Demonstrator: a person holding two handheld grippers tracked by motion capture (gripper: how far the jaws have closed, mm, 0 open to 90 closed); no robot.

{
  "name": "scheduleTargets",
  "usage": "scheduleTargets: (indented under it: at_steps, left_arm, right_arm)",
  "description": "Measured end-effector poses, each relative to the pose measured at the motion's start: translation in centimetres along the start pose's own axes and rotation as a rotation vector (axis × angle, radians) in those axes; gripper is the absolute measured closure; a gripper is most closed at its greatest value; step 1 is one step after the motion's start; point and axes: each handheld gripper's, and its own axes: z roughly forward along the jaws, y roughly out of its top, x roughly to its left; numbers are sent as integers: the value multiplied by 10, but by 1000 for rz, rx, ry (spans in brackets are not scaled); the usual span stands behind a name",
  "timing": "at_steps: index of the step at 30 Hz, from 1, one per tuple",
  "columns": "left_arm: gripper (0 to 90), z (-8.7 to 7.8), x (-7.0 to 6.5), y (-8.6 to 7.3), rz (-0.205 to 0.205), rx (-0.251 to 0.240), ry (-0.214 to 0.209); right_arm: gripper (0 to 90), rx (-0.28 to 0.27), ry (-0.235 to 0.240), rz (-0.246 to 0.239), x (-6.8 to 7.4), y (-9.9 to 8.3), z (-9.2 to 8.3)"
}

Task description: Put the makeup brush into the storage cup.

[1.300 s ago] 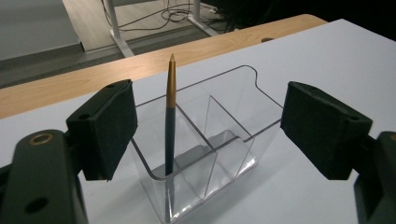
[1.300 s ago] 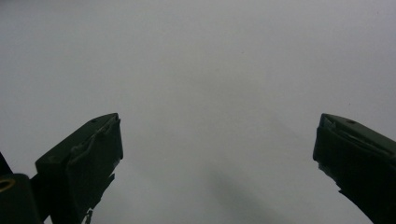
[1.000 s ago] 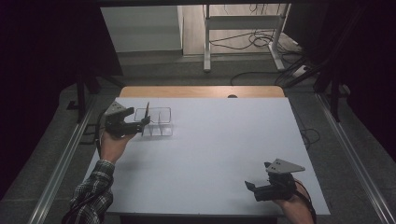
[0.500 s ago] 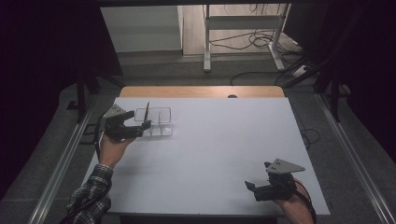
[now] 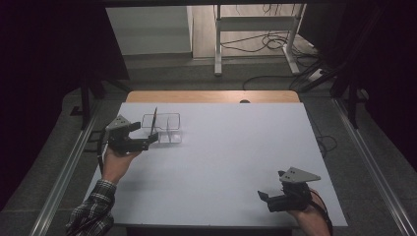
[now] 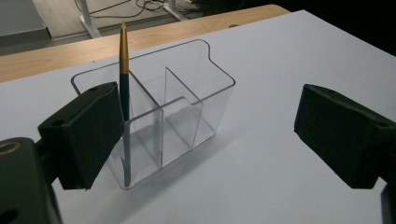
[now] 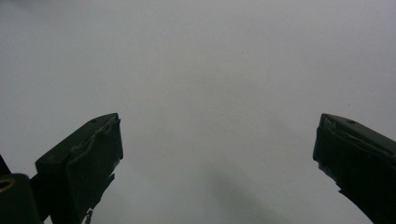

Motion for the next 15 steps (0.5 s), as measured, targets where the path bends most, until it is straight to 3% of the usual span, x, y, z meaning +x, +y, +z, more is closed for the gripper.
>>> scheduleTargets:
  at_steps: [15]
  left_arm:
    - [82, -5, -11, -6, 12, 5, -21]
  right_arm:
    - [17, -1, -1, 3, 0, 0, 0]
